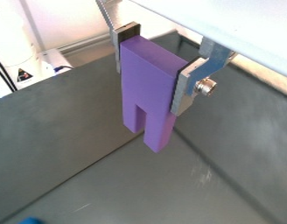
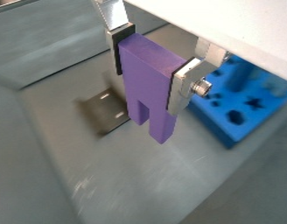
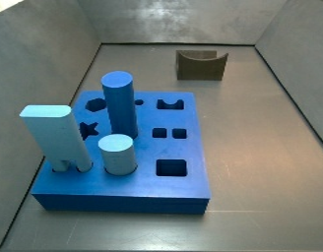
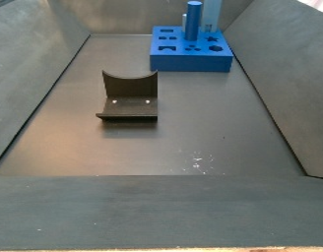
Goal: Pick up the double-square object. Move to above the board. Insert the double-square object.
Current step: Move to above the board.
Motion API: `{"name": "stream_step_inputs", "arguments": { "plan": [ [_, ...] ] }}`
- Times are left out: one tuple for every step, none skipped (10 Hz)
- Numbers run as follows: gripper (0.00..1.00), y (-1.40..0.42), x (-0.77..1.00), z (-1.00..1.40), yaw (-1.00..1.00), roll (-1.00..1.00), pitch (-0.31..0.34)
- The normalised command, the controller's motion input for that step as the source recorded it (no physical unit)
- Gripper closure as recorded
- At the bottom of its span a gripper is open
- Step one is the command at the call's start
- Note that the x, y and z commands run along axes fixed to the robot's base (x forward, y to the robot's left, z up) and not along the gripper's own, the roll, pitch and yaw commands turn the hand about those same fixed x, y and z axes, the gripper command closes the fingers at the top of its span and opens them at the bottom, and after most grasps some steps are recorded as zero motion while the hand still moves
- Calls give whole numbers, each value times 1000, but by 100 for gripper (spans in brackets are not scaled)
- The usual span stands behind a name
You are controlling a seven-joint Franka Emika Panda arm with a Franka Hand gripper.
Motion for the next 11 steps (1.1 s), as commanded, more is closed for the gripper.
{"name": "stream_step_inputs", "arguments": {
  "plan": [
    [100, -1000, 308, -25, -628, -116, 72],
    [100, -1000, 316, -26, -395, -107, 76],
    [100, -1000, 325, -25, -194, -77, 77],
    [100, -1000, 329, -23, -96, -52, 74],
    [100, -1000, 333, -23, -53, -33, 74],
    [100, -1000, 344, -21, -22, -26, 71],
    [100, -1000, 348, -19, -13, -22, 69],
    [100, -1000, 363, -18, -4, -3, 69],
    [100, -1000, 378, -15, 4, -12, 71],
    [100, -1000, 394, -12, 0, 3, 72],
    [100, -1000, 409, -10, 5, 8, 75]
  ]
}}
